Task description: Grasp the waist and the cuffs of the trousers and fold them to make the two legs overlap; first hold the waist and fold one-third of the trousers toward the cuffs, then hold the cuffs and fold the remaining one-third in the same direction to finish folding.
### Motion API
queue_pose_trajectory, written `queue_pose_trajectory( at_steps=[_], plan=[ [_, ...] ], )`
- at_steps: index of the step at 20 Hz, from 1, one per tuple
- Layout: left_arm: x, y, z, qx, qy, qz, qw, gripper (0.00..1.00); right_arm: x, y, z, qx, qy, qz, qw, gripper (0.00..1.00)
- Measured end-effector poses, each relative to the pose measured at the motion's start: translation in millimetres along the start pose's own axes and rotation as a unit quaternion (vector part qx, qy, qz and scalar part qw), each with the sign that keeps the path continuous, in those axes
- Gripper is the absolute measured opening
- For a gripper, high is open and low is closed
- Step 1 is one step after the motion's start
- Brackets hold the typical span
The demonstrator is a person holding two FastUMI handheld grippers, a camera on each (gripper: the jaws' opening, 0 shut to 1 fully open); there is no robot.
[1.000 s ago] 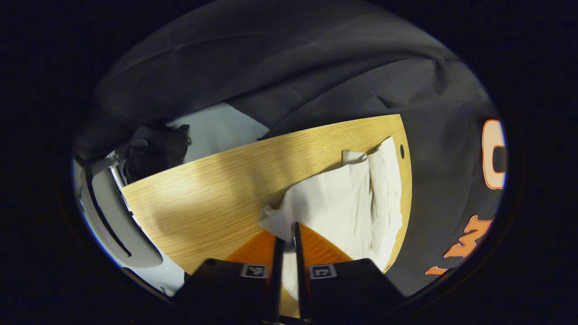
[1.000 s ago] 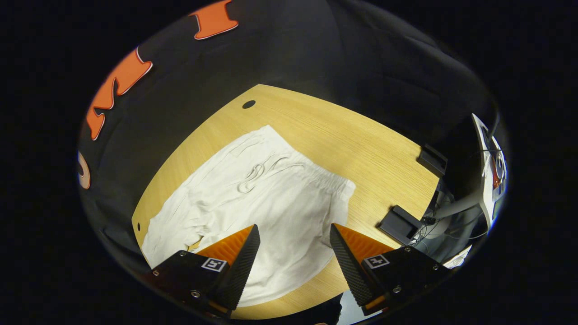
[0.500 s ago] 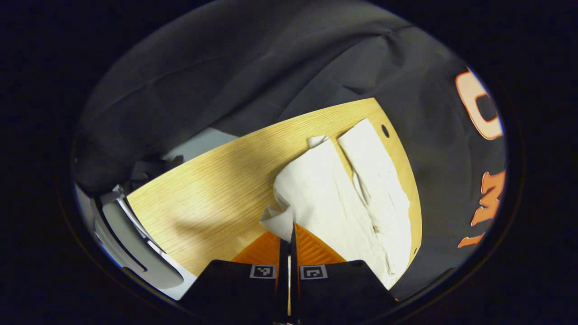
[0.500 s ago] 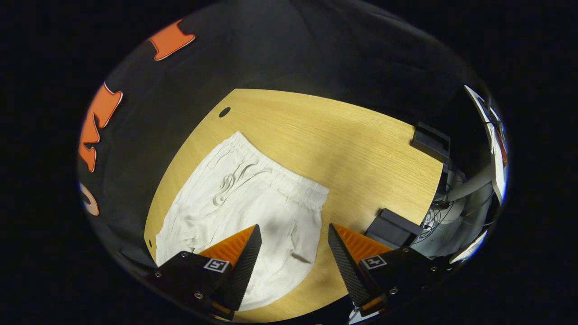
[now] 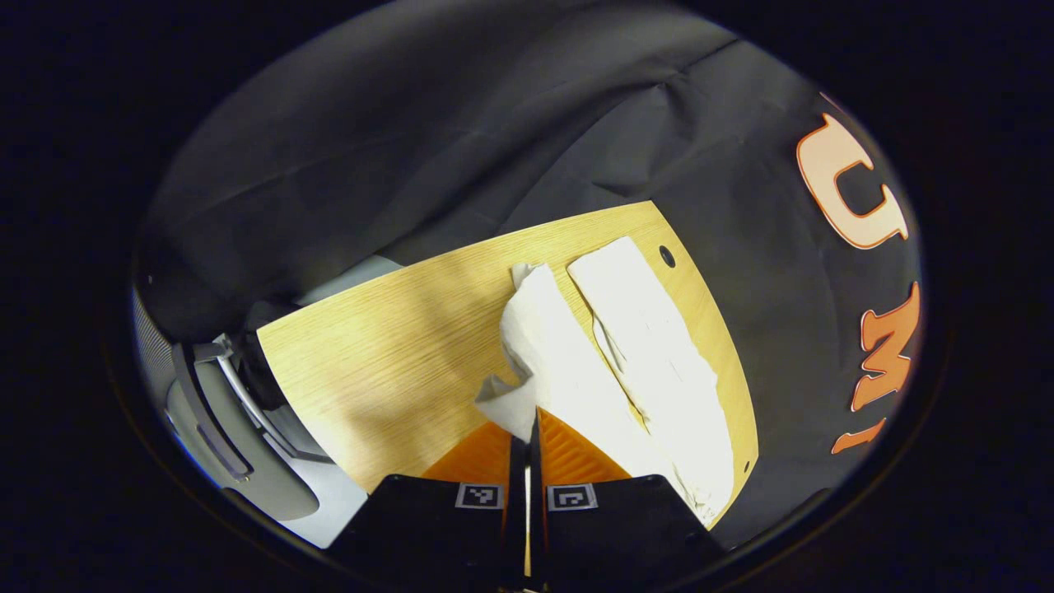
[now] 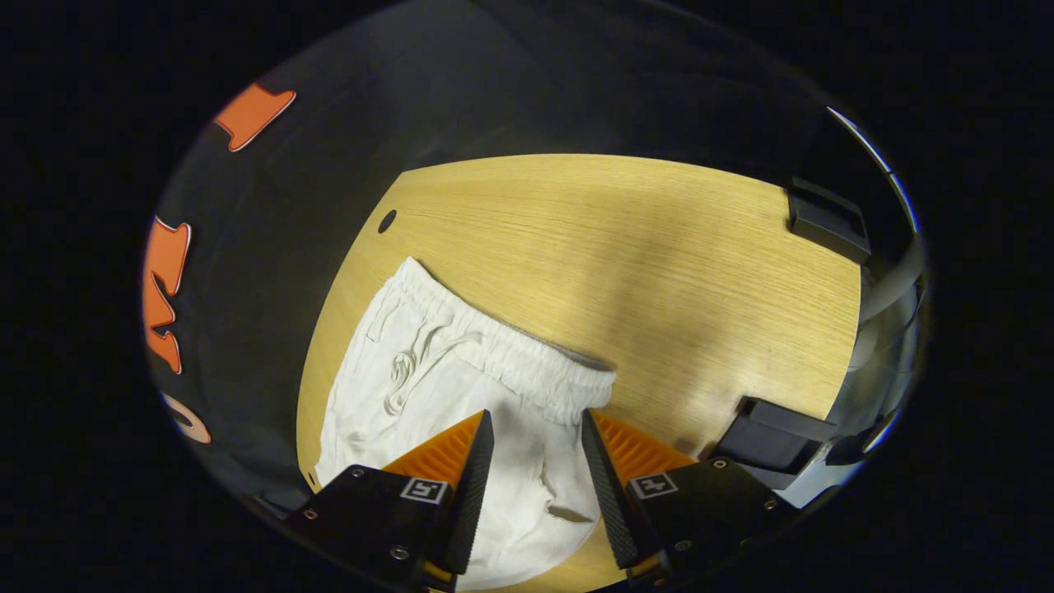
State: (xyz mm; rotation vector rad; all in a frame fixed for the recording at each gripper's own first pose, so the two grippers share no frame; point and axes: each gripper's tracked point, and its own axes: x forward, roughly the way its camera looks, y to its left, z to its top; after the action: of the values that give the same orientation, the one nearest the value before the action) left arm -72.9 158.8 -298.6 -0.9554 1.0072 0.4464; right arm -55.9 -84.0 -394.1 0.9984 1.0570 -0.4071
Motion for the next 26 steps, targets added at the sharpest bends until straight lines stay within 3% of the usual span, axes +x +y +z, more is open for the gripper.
queue_pose_trajectory(
  at_steps=[2, 3, 6, 7, 11, 16, 26],
  plan=[
    [-6, -11, 3, 0.009, -0.01, -0.007, 1.0, 0.06, 4, -1, -4, -0.015, 0.006, -0.008, 1.0, 0.55],
    [-6, -14, 3, 0.013, -0.012, -0.006, 1.0, 0.06, 5, -5, -4, -0.022, 0.009, -0.014, 1.0, 0.58],
    [-6, -26, 5, 0.019, -0.019, -0.01, 1.0, 0.06, 8, -9, -3, -0.012, 0.013, -0.027, 0.999, 0.24],
    [-5, -27, 5, 0.017, -0.02, -0.01, 1.0, 0.06, 8, -12, -2, 0.0, 0.011, -0.028, 1.0, 0.27],
    [-3, -27, 10, 0.018, -0.022, -0.017, 0.999, 0.06, 10, -14, -2, 0.025, 0.005, -0.023, 0.999, 0.1],
    [1, -32, 11, 0.027, -0.013, -0.024, 0.999, 0.06, 6, -10, 2, 0.013, 0.011, -0.01, 1.0, 0.04],
    [4, -40, 15, 0.031, -0.01, -0.038, 0.999, 0.06, -16, 5, 18, 0.033, -0.006, 0.067, 0.997, 0.04]
  ],
)
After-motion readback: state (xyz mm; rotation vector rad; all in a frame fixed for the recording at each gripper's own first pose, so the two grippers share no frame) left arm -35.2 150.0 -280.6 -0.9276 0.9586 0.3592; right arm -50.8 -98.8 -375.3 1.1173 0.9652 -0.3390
